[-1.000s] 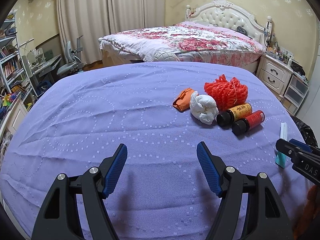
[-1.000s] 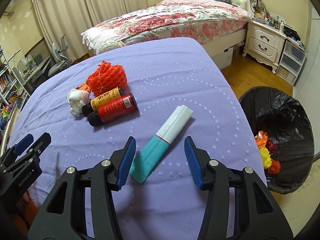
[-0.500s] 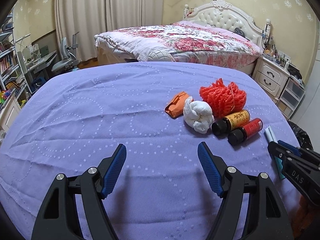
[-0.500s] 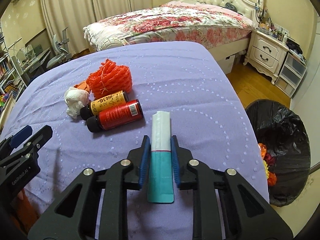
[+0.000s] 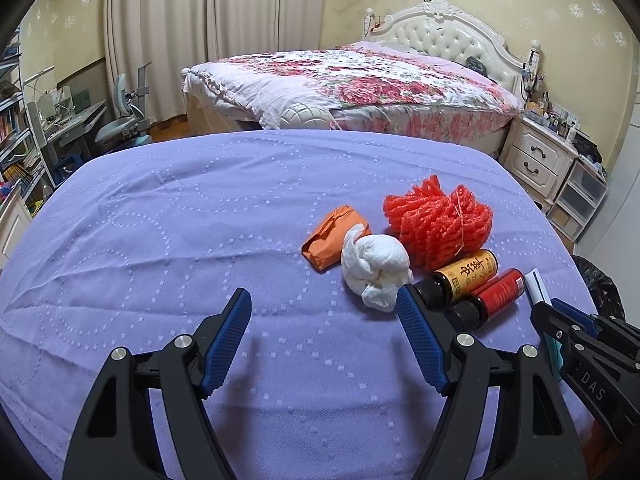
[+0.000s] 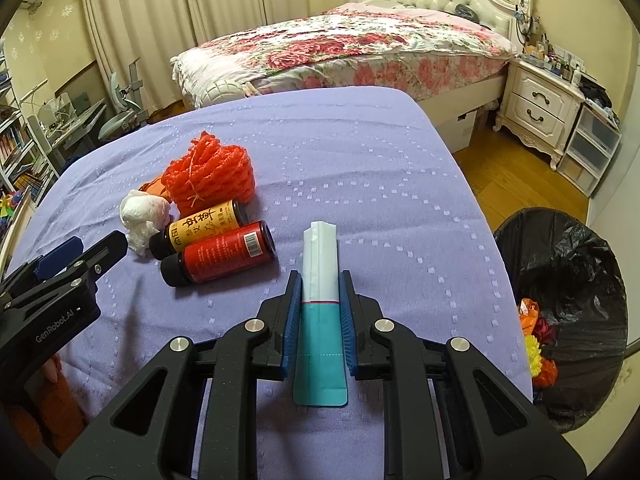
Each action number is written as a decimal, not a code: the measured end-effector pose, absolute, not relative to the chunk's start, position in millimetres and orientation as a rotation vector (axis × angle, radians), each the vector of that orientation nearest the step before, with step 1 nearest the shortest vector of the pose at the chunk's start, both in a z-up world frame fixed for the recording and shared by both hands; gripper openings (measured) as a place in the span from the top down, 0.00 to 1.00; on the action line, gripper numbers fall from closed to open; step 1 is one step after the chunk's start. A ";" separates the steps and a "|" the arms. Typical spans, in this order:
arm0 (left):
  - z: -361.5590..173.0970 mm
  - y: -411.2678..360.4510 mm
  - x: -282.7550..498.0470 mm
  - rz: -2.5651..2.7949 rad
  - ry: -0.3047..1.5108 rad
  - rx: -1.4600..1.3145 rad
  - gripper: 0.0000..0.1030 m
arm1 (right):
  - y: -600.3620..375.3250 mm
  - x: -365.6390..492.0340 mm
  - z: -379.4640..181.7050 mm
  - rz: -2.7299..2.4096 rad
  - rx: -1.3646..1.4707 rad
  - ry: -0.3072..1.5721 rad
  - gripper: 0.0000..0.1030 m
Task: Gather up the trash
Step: 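Grasp the teal-and-white tube with the right tool, then grasp the white crumpled tissue with the left tool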
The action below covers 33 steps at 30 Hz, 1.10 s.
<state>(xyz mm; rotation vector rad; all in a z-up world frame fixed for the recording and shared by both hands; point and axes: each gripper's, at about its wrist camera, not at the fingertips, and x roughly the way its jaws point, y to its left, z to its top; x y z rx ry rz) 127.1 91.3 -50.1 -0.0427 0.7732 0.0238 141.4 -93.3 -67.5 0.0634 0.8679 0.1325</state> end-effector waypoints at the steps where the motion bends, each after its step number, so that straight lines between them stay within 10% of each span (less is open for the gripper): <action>1: -50.3 90.8 128.8 0.023 0.775 -0.044 0.29 | -92.6 142.6 -67.5 0.133 0.059 0.868 0.82; 12: -50.6 84.7 139.1 0.006 0.783 -0.046 0.29 | -92.1 147.1 -68.0 0.135 0.054 0.867 0.81; 29: -49.8 78.9 134.4 -0.094 0.781 -0.061 0.98 | -90.7 147.4 -67.5 0.134 0.048 0.866 0.81; 33: -49.2 82.8 128.5 -0.103 0.775 -0.086 0.98 | -90.2 143.4 -67.5 0.140 0.054 0.865 0.81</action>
